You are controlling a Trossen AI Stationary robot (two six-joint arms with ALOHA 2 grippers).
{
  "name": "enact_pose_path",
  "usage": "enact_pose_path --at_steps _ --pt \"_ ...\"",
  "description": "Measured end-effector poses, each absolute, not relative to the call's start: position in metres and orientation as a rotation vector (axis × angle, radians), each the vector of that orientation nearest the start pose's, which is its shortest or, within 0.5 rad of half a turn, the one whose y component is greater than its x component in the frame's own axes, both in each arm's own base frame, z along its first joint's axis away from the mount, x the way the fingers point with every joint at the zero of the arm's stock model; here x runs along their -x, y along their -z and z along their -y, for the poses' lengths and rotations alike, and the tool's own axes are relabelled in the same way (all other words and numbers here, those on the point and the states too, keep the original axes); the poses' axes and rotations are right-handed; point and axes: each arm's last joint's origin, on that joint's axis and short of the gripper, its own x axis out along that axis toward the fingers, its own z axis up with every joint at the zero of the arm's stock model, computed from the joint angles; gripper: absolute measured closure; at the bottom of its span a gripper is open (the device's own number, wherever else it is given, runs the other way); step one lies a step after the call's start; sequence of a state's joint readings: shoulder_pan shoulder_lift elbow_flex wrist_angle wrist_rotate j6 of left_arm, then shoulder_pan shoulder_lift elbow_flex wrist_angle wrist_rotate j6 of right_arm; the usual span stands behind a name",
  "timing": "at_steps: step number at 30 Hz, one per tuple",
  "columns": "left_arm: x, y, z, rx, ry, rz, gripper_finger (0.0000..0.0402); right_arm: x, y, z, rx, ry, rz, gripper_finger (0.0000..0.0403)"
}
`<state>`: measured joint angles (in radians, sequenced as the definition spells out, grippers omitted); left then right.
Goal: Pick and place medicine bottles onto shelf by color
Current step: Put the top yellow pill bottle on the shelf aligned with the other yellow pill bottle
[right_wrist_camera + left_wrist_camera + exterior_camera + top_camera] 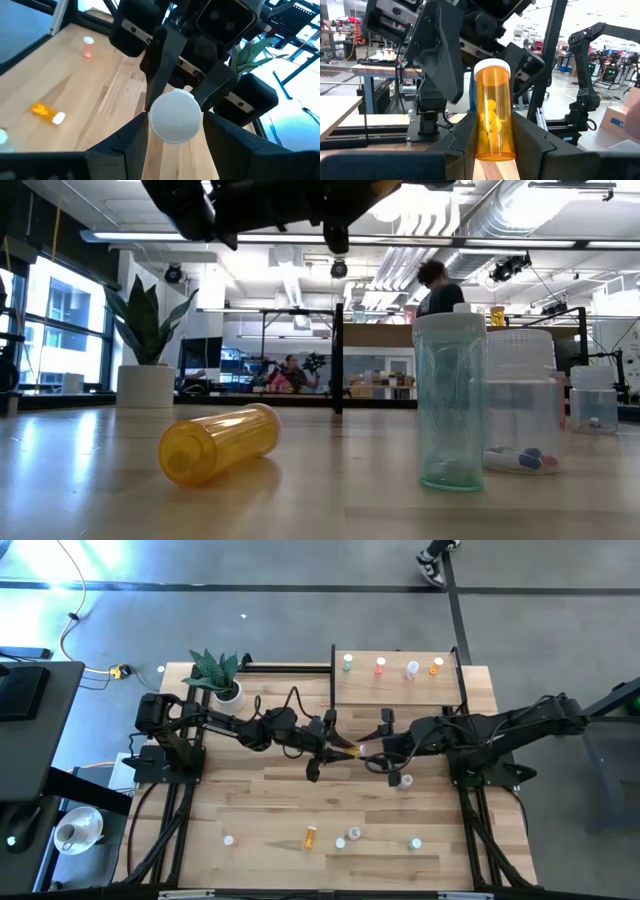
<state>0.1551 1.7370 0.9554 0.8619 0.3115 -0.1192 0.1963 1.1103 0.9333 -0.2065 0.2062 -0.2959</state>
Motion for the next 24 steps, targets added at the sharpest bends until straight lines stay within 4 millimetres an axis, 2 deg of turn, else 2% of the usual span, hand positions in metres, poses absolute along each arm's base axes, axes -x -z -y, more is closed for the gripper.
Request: enact_pose_path --at_steps 17,24 --pt "-0.3718 -0.2403 -0.0493 0.103 0.159 0.057 0.0312 -0.2350 -0.3265 -0.0409 0.346 -0.038 -0.339 0.0223" --pt "-0.3718 -0.2403 -0.0495 0.103 0.158 0.057 0.0312 -0.2341 -0.3239 -0.0407 0.342 -0.042 -0.368 0.0272"
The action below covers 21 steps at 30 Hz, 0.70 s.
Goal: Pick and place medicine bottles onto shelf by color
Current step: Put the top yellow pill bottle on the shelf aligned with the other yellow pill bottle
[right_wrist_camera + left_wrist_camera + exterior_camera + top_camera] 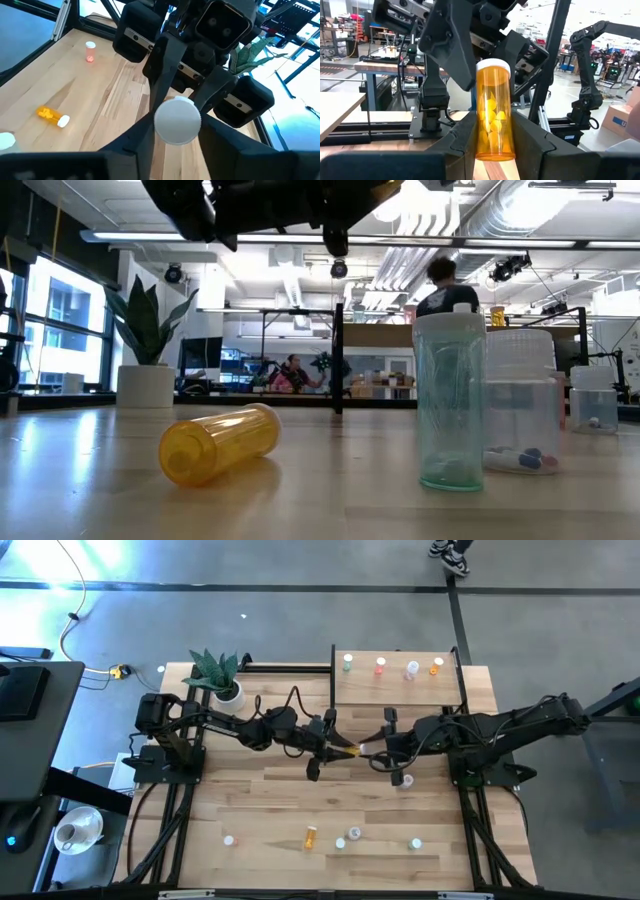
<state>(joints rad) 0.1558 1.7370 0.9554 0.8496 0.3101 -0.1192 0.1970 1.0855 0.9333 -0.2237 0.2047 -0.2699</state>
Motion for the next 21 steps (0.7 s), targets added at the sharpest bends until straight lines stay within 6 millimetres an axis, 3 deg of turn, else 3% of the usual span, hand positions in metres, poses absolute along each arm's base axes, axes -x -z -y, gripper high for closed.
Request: enact_pose_path --at_steps 7,21 --pt "-0.3718 -0.2404 -0.0495 0.110 0.158 0.057 0.0305 -0.2341 -0.3240 -0.0407 0.342 -0.042 -0.367 0.0308" --pt "-0.3719 -0.2394 -0.0494 0.115 0.153 0.046 0.0306 -0.2344 -0.3248 -0.0416 0.324 -0.070 -0.355 0.0287"
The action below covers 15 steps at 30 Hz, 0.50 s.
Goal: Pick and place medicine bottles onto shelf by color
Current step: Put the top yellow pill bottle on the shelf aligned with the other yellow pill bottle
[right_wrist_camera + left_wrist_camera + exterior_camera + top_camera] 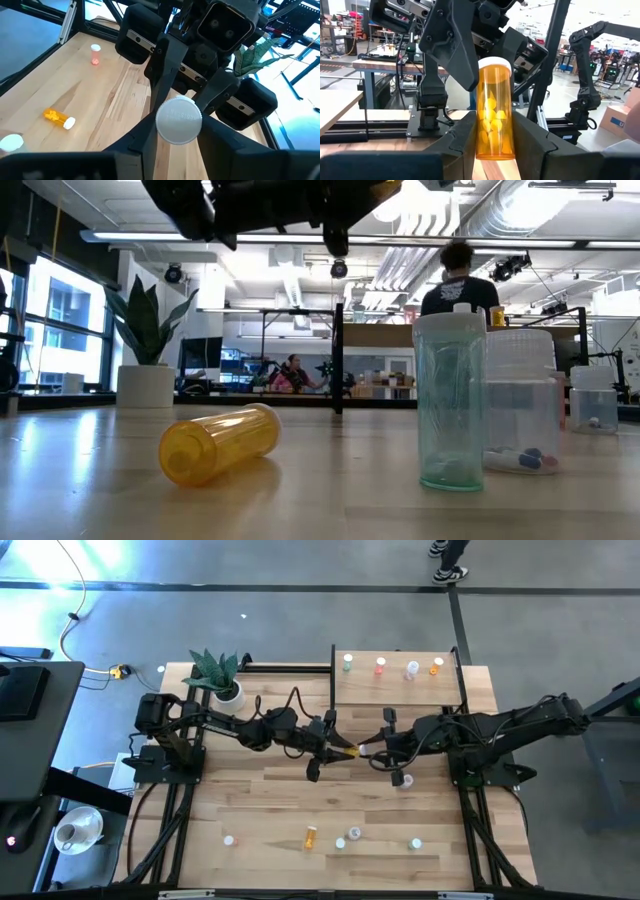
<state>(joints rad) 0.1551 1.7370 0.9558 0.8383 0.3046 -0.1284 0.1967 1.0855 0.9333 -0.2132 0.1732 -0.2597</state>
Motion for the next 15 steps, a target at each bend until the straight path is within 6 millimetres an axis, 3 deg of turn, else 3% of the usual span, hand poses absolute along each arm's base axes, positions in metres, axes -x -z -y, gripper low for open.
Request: enact_pose_path --at_steps 15 --pt "-0.3719 -0.2397 -0.0493 0.117 0.154 0.045 0.0306 -0.2383 -0.3269 -0.0424 0.190 -0.046 -0.319 0.0281"
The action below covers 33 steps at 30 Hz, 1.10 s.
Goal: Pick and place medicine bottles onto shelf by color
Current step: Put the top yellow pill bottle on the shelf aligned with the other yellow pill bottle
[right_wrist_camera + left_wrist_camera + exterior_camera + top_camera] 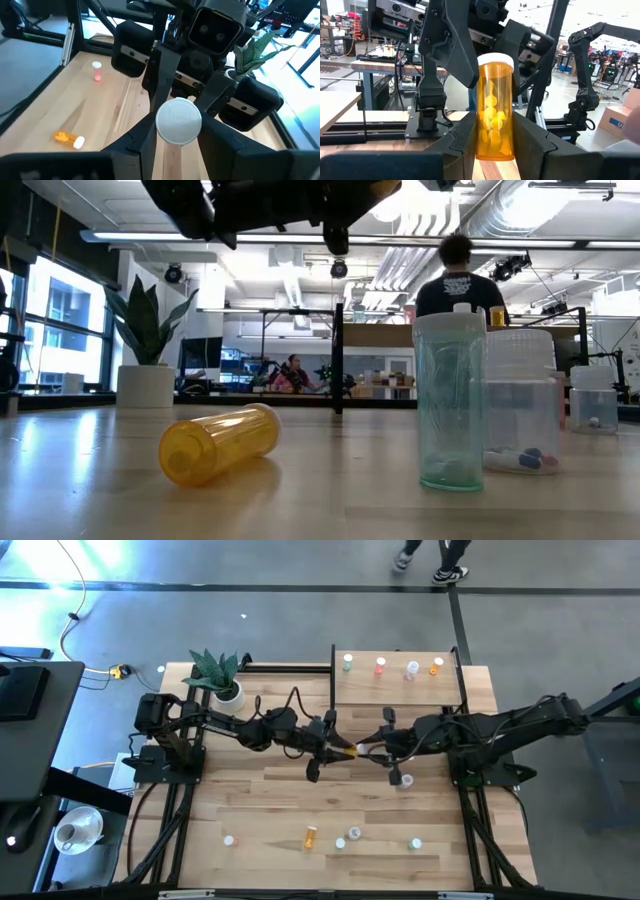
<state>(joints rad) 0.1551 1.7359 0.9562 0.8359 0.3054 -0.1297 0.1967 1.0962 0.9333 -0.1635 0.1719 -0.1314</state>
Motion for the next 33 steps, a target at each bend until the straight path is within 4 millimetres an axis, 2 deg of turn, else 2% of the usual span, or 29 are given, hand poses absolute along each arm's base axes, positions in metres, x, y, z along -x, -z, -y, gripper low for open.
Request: enact_pose_path --at_steps 10,17,21,28,33 --pt "-0.3718 -0.2370 -0.0493 0.118 0.154 0.027 0.0307 -0.2487 -0.3212 -0.0437 0.165 -0.009 -0.321 0.0281" --pt "-0.3718 -0.2372 -0.0493 0.118 0.153 0.029 0.0306 -0.2489 -0.3213 -0.0437 0.148 -0.005 -0.319 0.0312" --pt "-0.3718 -0.2372 -0.0494 0.118 0.151 0.029 0.0300 -0.2488 -0.3212 -0.0437 0.150 -0.006 -0.321 0.0310" --pt "-0.3720 -0.2373 -0.0500 0.107 0.139 0.032 0.0277 -0.2489 -0.3204 -0.0435 0.153 -0.002 -0.327 0.0303" --pt "-0.3722 -0.2356 -0.0500 0.029 0.138 0.018 0.0238 -0.2488 -0.3202 -0.0428 0.169 0.019 -0.331 0.0307"
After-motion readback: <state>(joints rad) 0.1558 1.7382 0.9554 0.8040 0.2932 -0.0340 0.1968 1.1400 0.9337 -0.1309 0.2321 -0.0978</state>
